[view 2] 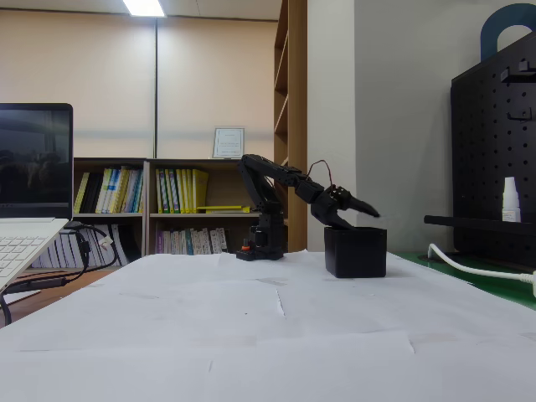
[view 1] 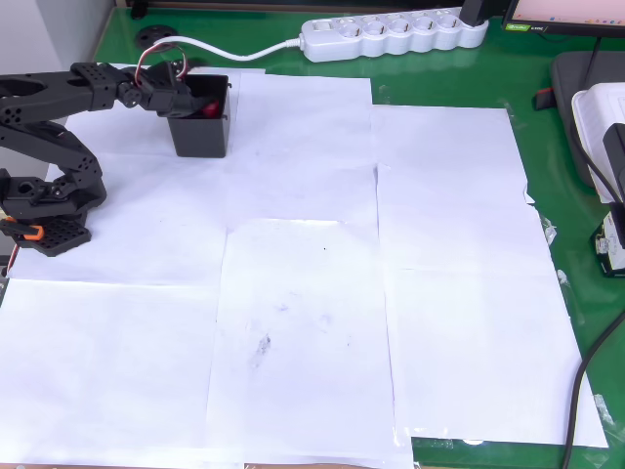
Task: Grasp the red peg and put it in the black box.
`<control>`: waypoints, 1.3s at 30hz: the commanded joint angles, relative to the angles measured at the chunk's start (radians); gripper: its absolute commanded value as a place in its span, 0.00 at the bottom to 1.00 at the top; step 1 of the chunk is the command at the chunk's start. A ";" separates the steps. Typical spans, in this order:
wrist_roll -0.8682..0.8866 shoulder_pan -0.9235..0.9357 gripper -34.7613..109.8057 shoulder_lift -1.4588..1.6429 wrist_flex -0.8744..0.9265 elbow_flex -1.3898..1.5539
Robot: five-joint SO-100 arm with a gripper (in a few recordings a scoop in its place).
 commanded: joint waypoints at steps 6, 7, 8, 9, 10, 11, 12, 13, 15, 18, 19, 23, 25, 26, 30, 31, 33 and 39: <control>0.006 0.003 0.43 -0.011 -0.025 0.012; 0.015 0.006 0.38 -0.014 -0.031 0.011; 0.023 0.008 0.33 -0.015 -0.032 0.011; 0.018 0.008 0.29 -0.015 -0.026 0.015; 0.014 0.006 0.28 -0.017 -0.020 0.018; 0.015 0.006 0.27 -0.020 -0.018 0.018; 0.021 0.006 0.26 -0.026 -0.018 0.020; 0.034 0.011 0.24 -0.031 -0.012 0.029; 0.064 0.020 0.24 -0.048 0.051 0.074; 0.123 0.044 0.24 -0.067 0.213 0.199; 0.138 0.051 0.24 -0.072 0.270 0.250; 0.213 0.075 0.24 -0.123 0.563 0.486; 0.262 0.104 0.24 -0.141 0.729 0.640; 0.276 0.121 0.24 -0.149 0.818 0.723; 0.319 0.210 0.24 -0.176 1.121 1.011; 0.313 0.232 0.24 -0.176 1.187 1.060; 0.259 0.273 0.24 -0.179 1.304 1.098; -0.017 0.420 0.24 -0.207 1.180 0.715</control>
